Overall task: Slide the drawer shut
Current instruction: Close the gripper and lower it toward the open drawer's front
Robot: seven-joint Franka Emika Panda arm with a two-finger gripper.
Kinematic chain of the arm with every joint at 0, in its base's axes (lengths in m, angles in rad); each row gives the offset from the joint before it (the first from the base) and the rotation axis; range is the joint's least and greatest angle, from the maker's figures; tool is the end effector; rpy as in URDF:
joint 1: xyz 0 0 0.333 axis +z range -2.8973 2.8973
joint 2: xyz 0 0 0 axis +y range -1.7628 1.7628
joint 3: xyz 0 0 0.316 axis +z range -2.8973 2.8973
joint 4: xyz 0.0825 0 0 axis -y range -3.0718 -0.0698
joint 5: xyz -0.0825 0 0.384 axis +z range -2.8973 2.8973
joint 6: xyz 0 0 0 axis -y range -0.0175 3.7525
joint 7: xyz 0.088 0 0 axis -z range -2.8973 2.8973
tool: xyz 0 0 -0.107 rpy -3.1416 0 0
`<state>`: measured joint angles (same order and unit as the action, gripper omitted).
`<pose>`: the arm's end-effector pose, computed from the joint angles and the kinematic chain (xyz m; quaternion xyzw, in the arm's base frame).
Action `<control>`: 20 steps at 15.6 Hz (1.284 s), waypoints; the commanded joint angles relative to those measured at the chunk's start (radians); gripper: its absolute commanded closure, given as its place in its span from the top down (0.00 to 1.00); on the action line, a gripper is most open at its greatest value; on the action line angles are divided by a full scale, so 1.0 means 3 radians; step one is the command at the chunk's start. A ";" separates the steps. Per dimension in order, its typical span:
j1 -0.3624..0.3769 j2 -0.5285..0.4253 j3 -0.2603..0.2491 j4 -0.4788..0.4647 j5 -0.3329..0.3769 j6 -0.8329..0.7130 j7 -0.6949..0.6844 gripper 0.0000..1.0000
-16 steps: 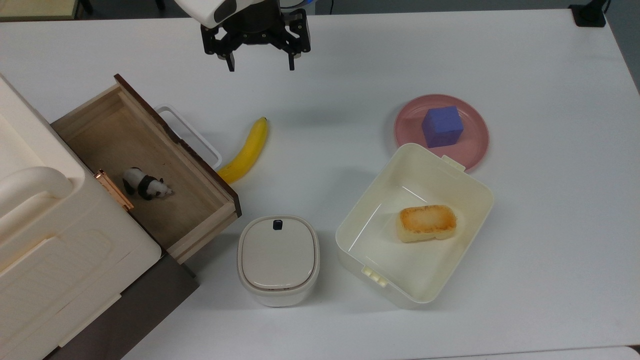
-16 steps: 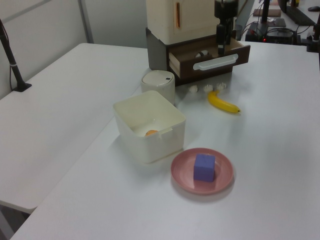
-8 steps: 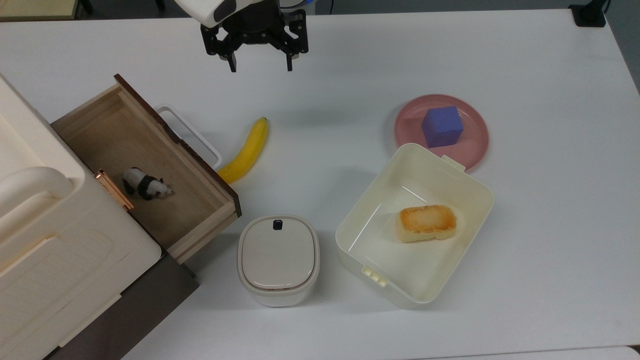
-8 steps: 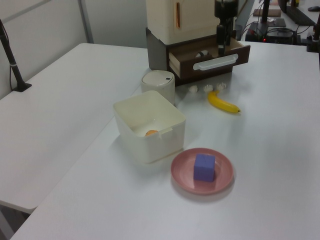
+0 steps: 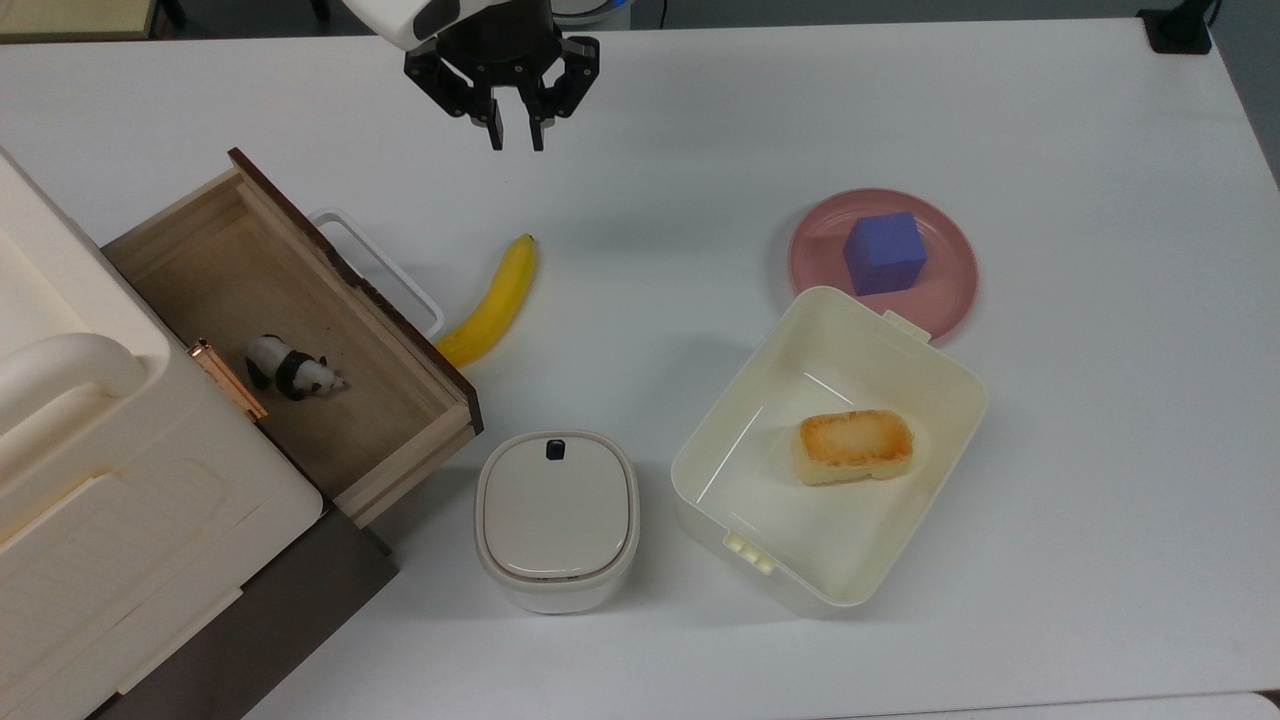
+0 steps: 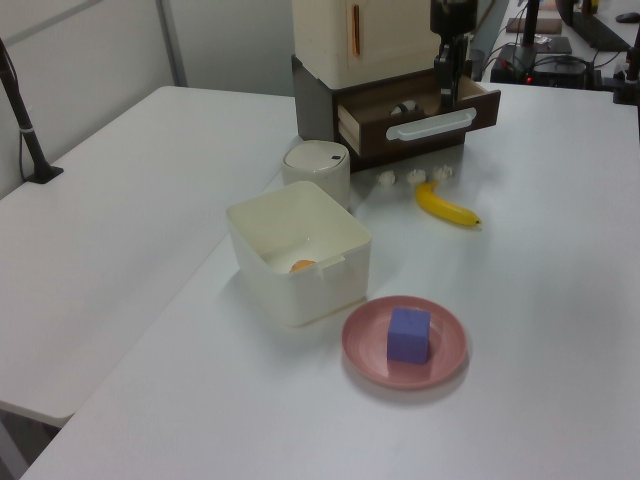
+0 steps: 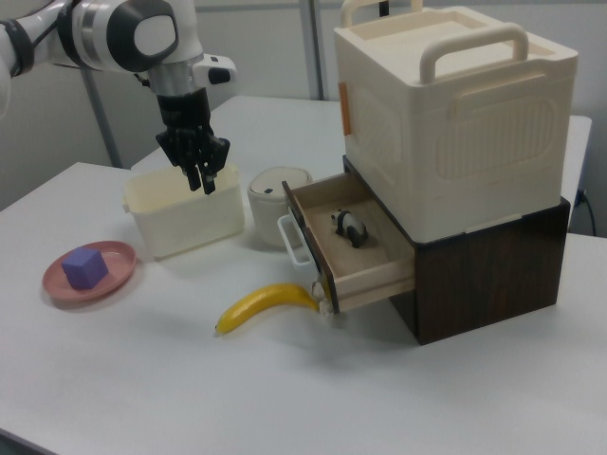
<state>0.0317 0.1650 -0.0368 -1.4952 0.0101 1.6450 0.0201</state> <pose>0.6095 -0.0004 0.5708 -0.9999 0.0128 0.0076 0.0019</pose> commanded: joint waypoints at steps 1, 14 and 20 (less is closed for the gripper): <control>0.0048 -0.0074 0.0015 -0.0063 -0.0008 -0.0033 0.0744 0.27; -0.0009 -0.0064 -0.0010 -0.0410 -0.0003 0.0559 0.2444 0.00; -0.0116 0.0022 -0.0015 -0.0733 -0.0069 0.1000 0.2423 0.00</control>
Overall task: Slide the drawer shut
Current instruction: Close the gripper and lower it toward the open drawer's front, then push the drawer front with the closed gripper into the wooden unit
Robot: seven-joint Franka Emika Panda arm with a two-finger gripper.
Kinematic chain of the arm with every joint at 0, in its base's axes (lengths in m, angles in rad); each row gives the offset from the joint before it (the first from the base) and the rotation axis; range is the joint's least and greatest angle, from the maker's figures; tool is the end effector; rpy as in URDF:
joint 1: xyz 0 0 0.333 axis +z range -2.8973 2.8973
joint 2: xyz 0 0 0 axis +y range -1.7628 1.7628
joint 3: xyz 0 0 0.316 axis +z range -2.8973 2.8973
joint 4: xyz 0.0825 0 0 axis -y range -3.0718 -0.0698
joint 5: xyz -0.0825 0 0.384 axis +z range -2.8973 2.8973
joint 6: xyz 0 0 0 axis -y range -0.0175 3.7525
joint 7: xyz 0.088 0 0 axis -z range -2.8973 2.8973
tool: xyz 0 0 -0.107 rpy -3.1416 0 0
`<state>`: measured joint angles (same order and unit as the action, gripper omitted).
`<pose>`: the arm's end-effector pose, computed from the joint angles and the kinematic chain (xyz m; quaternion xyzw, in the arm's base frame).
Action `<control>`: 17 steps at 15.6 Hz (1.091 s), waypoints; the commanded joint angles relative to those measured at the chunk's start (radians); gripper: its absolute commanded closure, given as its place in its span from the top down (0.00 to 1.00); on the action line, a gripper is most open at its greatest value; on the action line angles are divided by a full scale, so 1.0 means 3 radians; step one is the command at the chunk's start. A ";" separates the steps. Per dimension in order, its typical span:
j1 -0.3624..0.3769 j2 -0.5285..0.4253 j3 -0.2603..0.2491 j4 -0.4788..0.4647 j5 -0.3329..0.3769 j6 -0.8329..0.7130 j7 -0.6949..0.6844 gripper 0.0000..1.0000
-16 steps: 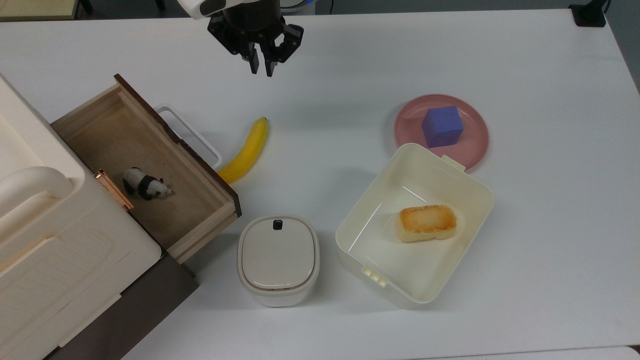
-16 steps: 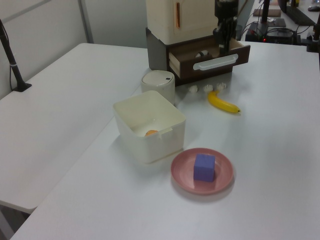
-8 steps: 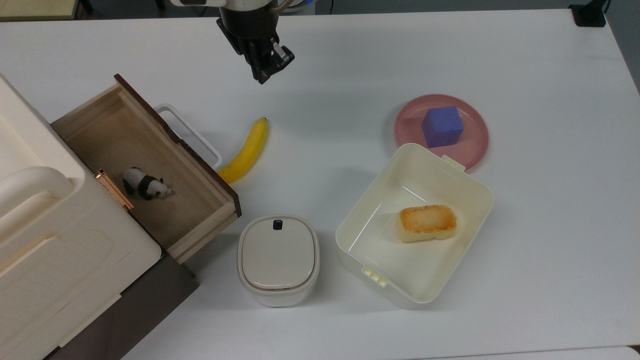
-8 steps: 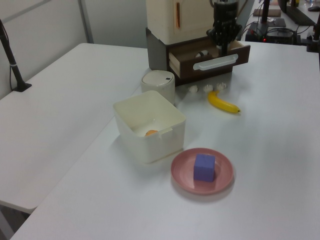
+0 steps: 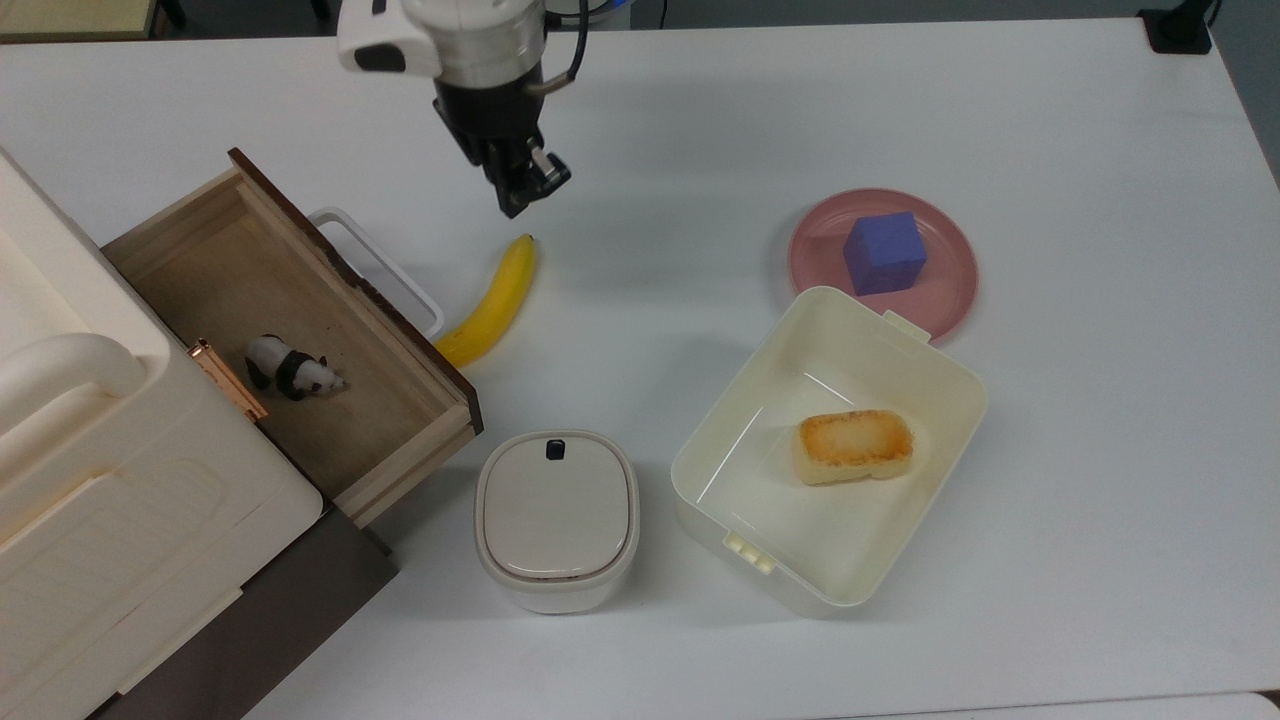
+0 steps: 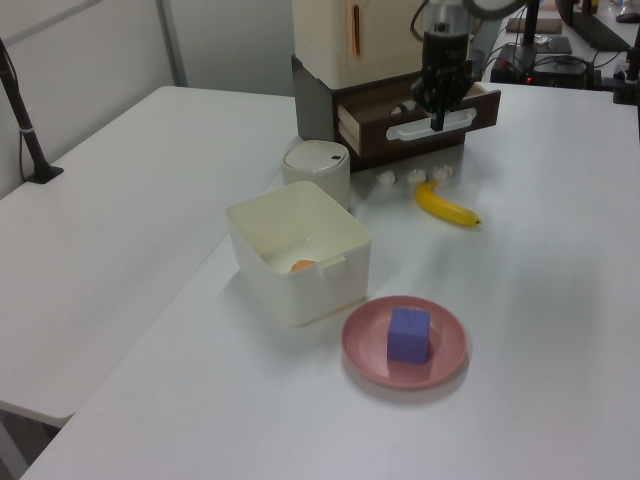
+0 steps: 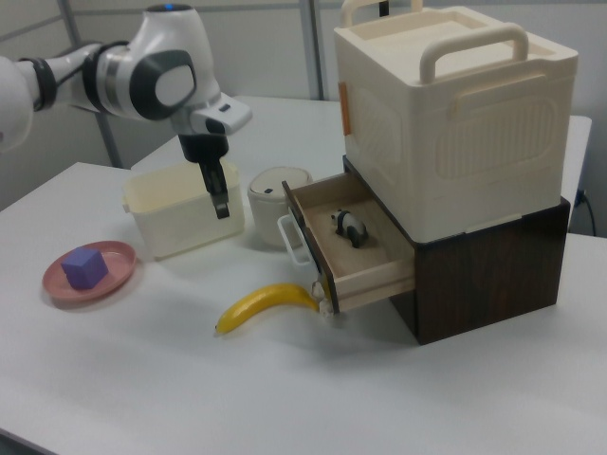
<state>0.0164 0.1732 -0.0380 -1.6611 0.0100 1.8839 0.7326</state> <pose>0.6210 -0.0112 0.5073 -0.9291 0.3691 -0.0228 0.0101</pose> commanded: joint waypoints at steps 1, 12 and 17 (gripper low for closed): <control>-0.0065 0.0051 -0.0012 -0.0180 -0.0104 0.0204 0.0048 0.00; -0.0361 0.0491 -0.0012 -0.0032 -0.0242 0.0832 0.0053 0.00; -0.0545 0.0798 -0.0017 0.0300 -0.0396 0.0981 0.0058 0.00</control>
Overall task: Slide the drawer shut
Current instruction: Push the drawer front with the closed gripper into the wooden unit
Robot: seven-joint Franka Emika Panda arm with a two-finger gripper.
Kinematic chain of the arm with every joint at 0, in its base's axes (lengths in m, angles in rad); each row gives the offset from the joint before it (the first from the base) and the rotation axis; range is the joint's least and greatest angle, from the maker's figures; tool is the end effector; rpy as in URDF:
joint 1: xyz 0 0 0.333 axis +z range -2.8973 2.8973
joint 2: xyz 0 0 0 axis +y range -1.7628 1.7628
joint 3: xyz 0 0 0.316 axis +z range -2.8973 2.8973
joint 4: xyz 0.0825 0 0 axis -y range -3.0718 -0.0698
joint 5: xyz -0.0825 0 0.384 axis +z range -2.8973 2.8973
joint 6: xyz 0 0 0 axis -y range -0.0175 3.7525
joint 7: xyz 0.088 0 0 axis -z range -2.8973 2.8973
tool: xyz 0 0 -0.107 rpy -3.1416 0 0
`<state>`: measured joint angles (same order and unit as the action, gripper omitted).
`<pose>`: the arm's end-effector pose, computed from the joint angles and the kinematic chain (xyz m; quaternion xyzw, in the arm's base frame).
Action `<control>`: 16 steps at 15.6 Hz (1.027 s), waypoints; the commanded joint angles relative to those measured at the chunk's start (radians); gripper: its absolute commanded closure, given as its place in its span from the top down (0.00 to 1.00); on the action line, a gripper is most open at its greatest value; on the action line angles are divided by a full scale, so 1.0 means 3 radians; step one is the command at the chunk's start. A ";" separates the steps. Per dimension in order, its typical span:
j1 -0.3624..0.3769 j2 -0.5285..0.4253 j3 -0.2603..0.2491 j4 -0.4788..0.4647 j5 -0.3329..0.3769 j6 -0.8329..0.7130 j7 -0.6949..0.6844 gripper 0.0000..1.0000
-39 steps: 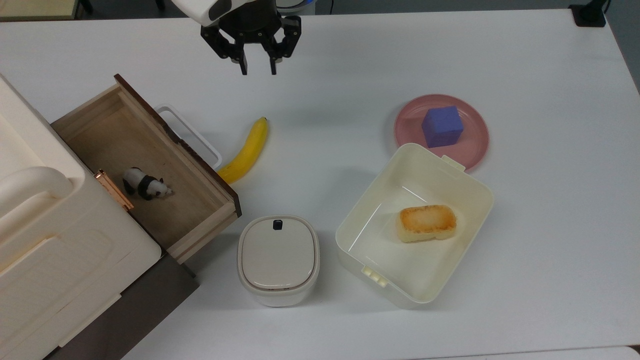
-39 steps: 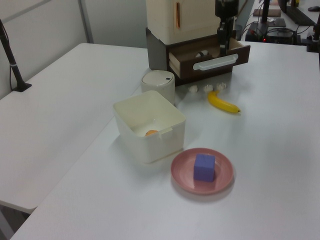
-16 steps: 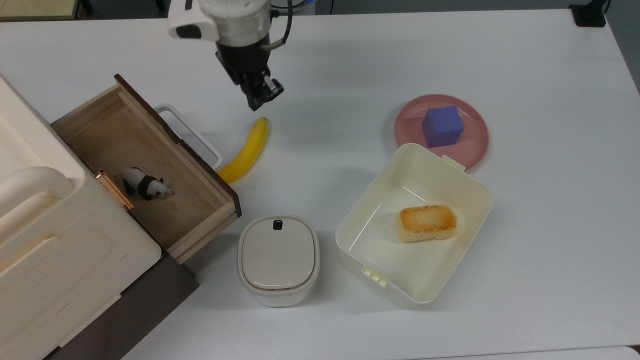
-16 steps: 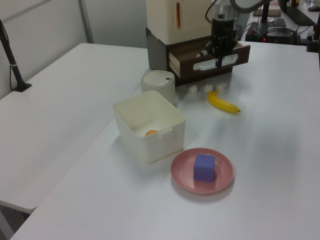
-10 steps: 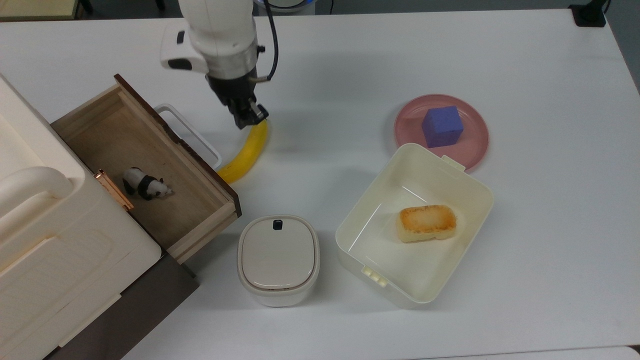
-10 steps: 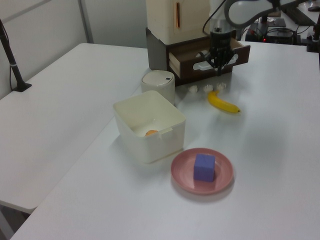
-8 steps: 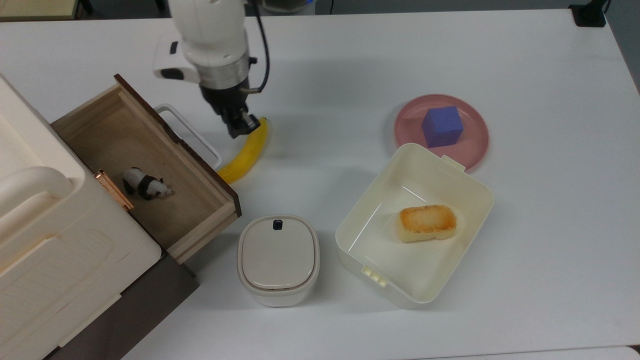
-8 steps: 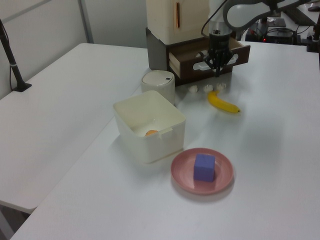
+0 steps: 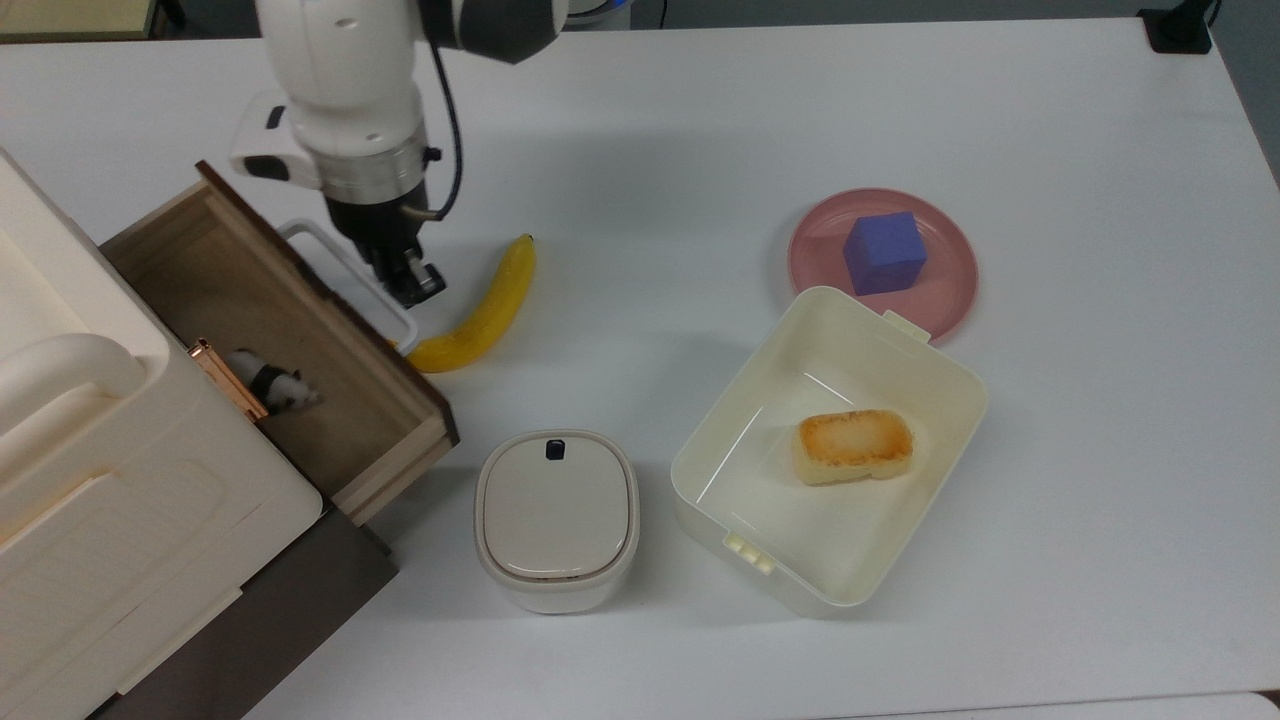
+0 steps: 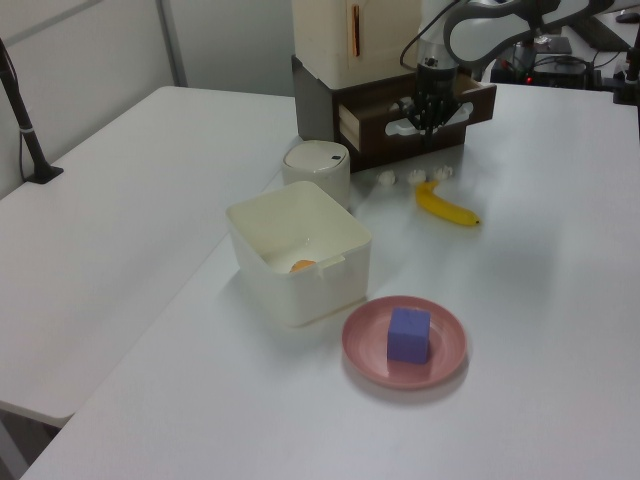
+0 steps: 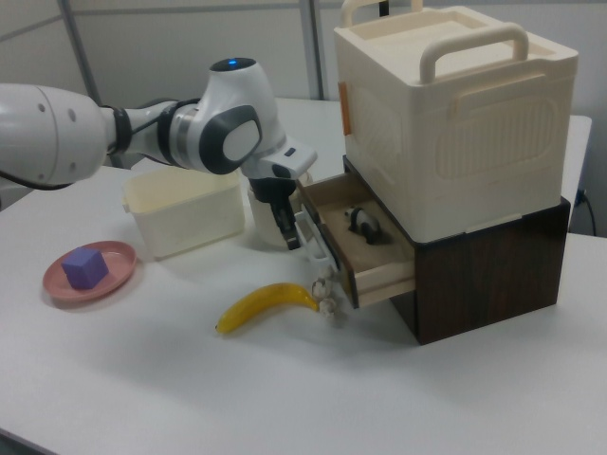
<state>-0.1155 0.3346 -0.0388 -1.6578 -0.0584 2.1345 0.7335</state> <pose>0.6602 -0.1026 0.4293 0.9068 -0.4143 0.0772 0.0104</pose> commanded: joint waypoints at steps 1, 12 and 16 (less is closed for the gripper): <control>-0.0136 0.0301 -0.0014 0.0340 -0.0214 0.0212 0.0061 0.00; -0.0367 0.0373 -0.0014 0.0367 -0.0409 0.0872 0.0020 0.00; -0.0331 0.0286 0.0022 0.0341 -0.0485 0.0801 -0.0158 0.00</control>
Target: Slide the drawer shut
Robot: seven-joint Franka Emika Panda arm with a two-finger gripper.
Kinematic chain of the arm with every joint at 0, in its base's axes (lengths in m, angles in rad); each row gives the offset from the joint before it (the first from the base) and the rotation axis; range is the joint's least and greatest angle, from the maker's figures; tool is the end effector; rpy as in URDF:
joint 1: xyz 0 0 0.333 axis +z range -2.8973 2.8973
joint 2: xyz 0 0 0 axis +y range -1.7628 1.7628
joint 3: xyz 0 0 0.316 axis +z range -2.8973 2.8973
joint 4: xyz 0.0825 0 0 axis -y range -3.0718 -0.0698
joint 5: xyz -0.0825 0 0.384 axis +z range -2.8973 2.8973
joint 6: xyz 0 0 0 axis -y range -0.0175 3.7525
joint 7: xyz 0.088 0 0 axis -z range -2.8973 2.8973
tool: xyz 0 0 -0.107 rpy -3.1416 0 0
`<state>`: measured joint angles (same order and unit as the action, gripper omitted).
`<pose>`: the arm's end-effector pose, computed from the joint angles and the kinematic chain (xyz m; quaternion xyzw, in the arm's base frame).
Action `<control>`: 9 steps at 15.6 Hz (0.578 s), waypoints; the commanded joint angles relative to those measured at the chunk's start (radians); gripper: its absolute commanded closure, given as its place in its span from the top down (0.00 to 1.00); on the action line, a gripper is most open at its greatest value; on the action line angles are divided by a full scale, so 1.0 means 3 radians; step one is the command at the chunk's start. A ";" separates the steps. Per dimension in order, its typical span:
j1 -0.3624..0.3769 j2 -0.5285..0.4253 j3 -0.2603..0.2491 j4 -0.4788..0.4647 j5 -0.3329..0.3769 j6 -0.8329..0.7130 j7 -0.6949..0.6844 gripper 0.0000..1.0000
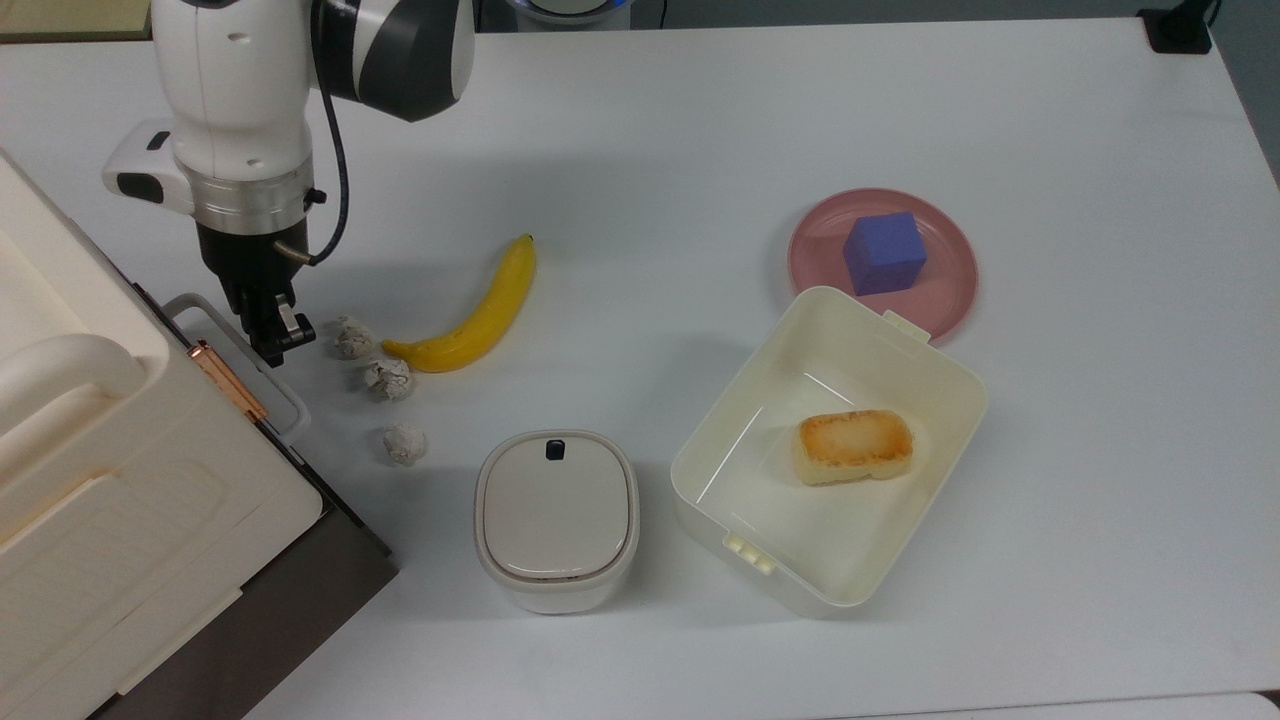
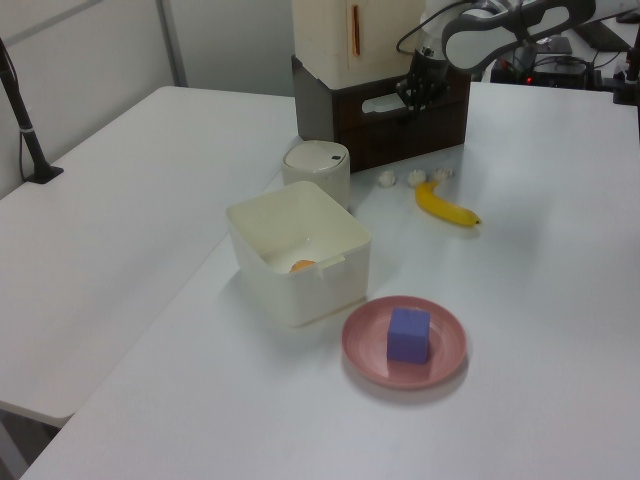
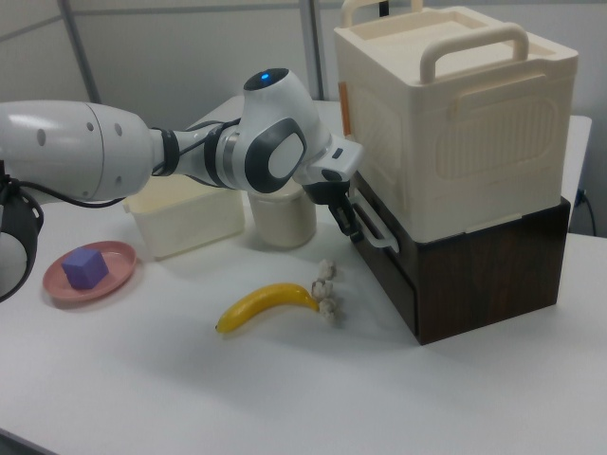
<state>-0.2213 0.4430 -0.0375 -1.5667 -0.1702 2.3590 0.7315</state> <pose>0.6888 -0.1804 0.4246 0.8875 -0.4201 0.1862 0.0344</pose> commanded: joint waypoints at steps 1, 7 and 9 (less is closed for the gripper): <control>0.0062 -0.0111 0.0033 0.0022 -0.0098 -0.0090 -0.0294 0.00; 0.0415 -0.0356 0.0084 0.0017 0.0372 -0.1316 -0.1653 0.00; 0.0492 -0.0575 0.0089 0.0017 0.0541 -0.1689 -0.2200 0.02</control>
<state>-0.0976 0.3701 -0.0047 -1.5424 -0.0761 1.9893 0.2800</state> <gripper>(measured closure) 0.991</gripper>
